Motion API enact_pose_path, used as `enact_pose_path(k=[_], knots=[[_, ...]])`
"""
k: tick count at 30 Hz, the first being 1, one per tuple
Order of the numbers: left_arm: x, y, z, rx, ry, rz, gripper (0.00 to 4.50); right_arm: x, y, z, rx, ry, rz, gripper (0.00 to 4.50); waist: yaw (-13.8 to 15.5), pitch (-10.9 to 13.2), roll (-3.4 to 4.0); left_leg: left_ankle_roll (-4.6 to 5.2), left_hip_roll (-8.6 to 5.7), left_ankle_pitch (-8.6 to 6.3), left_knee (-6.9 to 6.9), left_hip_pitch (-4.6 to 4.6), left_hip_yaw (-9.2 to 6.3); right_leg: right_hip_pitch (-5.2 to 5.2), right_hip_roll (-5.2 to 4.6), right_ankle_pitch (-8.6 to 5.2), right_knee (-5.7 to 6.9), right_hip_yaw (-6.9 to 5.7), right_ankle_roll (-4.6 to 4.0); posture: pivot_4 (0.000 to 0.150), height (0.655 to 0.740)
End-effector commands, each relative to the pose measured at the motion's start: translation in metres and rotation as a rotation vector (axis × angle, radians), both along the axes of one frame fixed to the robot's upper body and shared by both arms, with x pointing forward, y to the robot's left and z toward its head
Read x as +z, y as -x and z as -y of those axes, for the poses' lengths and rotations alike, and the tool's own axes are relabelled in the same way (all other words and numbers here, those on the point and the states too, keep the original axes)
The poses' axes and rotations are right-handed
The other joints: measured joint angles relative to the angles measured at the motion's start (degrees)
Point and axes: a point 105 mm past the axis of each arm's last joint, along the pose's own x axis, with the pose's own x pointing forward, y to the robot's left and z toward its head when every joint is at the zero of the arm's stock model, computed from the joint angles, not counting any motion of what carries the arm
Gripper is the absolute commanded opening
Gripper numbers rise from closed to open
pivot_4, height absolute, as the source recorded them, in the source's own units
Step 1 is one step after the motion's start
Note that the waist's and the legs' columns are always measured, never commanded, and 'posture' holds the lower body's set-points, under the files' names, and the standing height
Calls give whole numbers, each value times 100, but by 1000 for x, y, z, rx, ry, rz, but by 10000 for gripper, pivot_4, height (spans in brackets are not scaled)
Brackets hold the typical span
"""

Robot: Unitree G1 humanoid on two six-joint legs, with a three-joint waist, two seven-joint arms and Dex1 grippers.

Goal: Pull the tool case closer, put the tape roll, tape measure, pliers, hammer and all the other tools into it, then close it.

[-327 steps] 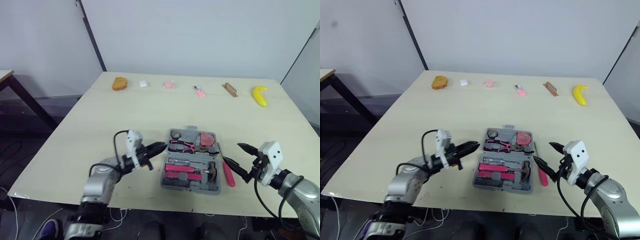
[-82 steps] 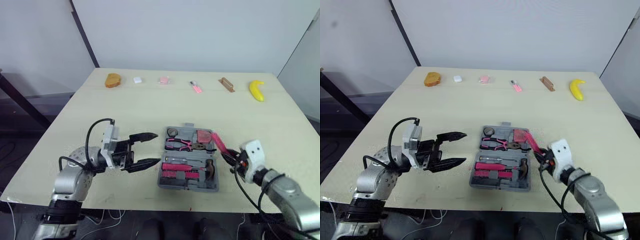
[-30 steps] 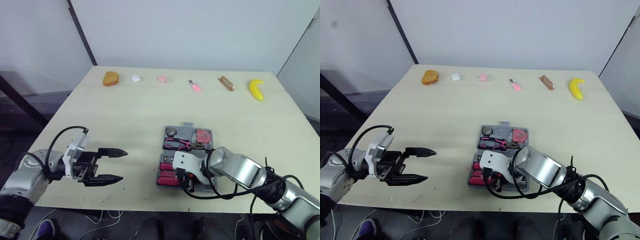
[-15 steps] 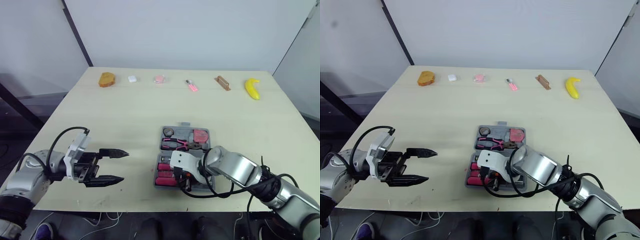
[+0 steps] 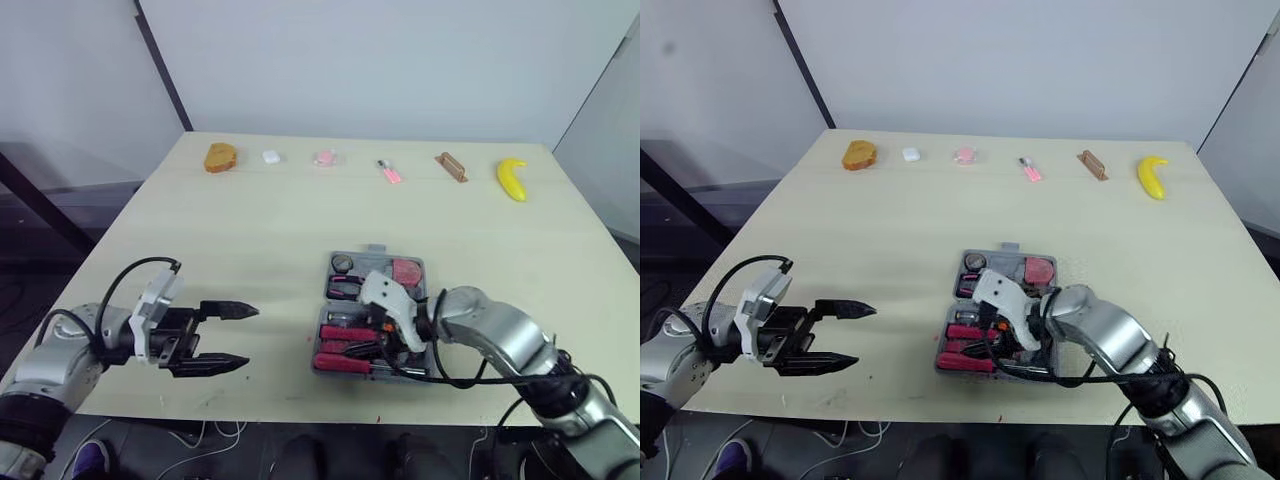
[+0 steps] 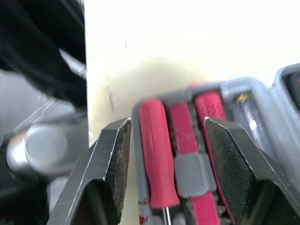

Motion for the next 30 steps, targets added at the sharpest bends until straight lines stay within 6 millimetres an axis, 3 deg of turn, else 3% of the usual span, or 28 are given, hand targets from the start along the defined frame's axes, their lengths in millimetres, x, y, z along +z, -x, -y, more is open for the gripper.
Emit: enact_pose_path(k=[1,5,7,8,13,17,21,23,27,30], knots=[[8,5,1,-56,11,25,45000,15,2,-6,13,-136,15,25982,-29,0,0,0,1,0,0,0,0,0,1,0,1,1,0,1500,7400],[7,7,2,-61,15,19,45000,1,9,-8,32,-189,0,14405,-30,0,0,0,1,0,0,1,-3,1,2,0,2,0,0,1500,7400],[7,7,3,-62,17,18,45000,-8,7,-8,20,-195,13,3319,-26,0,-1,0,0,0,1,1,-1,2,0,0,0,1,0,1500,7400],[7,7,3,-62,18,17,45000,-11,6,-8,16,-196,20,822,-25,1,-1,0,0,0,2,1,-1,4,0,0,0,0,1,1500,7400],[6,7,3,-61,18,14,45000,-35,6,-4,16,-142,23,822,-24,1,-1,0,0,0,3,1,-1,3,0,0,1,1,0,1500,7400],[5,6,4,-62,20,11,45000,-74,4,7,-17,2,-5,822,-25,1,-1,0,0,0,3,2,-1,4,1,0,1,0,0,1500,7400],[3,4,5,-62,22,12,45000,-118,12,23,-10,154,-67,822,-29,-6,-4,0,0,0,2,19,-1,17,3,0,2,1,0,1500,7400],[2,4,6,-62,22,11,45000,-130,17,27,2,199,-86,822,-36,-19,-7,0,1,0,2,33,0,28,3,-1,3,2,-1,1500,7400],[0,4,7,-63,25,9,45000,-130,12,26,-45,155,-92,822,-41,-49,-25,0,6,0,-1,62,0,48,6,-5,4,2,-8,1500,7400],[-6,5,8,-48,46,-5,45000,-77,-3,18,-105,-91,-3,822,-28,-48,-22,-1,10,0,-4,93,3,76,6,-14,4,4,-25,1500,7400]])
